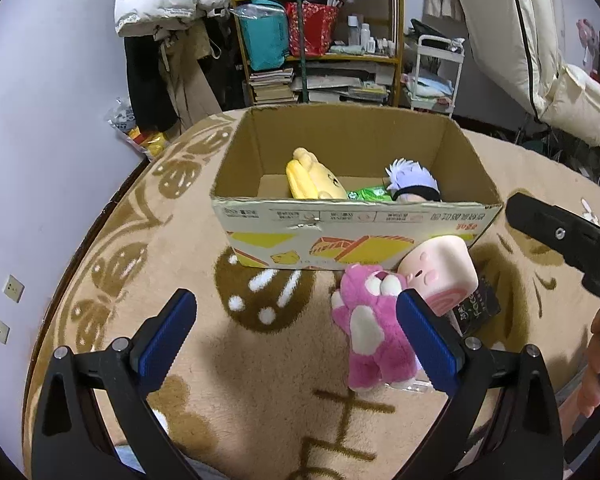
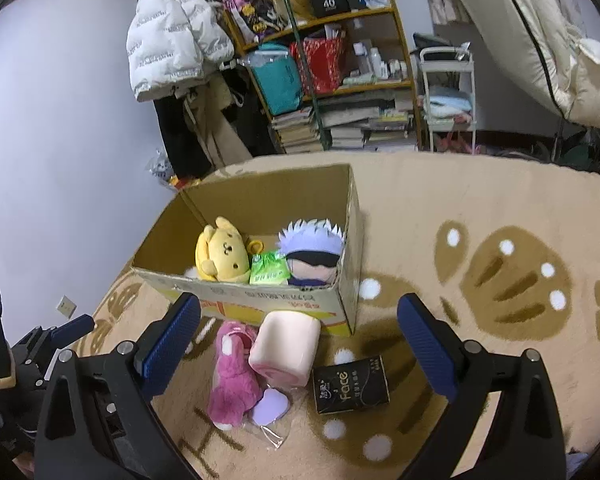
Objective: Organize soft objects
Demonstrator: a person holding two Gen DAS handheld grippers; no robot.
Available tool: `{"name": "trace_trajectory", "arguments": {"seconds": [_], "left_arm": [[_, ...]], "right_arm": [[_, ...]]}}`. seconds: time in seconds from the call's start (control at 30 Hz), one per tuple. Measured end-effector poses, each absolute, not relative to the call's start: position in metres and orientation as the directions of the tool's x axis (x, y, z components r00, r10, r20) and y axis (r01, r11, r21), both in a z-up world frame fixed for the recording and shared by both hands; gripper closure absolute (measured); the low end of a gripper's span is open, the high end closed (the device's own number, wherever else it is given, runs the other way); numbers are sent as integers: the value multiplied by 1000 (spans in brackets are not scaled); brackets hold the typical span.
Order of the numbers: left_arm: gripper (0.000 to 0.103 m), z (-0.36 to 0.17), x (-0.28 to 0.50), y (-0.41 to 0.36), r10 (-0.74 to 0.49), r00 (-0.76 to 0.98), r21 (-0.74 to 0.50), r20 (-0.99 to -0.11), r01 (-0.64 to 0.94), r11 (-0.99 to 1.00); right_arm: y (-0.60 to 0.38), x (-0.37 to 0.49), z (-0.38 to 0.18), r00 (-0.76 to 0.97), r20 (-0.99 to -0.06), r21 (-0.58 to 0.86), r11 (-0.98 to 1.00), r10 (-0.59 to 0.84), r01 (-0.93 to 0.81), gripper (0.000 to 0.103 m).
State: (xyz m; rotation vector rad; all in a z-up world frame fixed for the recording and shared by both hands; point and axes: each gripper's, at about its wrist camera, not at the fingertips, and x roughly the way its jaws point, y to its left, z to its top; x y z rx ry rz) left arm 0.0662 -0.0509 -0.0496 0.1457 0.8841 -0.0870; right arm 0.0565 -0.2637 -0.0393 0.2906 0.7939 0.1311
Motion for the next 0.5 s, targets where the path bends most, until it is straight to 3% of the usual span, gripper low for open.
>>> {"name": "trace_trajectory", "arguments": {"seconds": [0.5], "left_arm": [[4,-78,84,-59,-56,547,37,-835,158,987]], "right_arm": [[-254,67,-61,626,-744,307,952,234,10,0]]}}
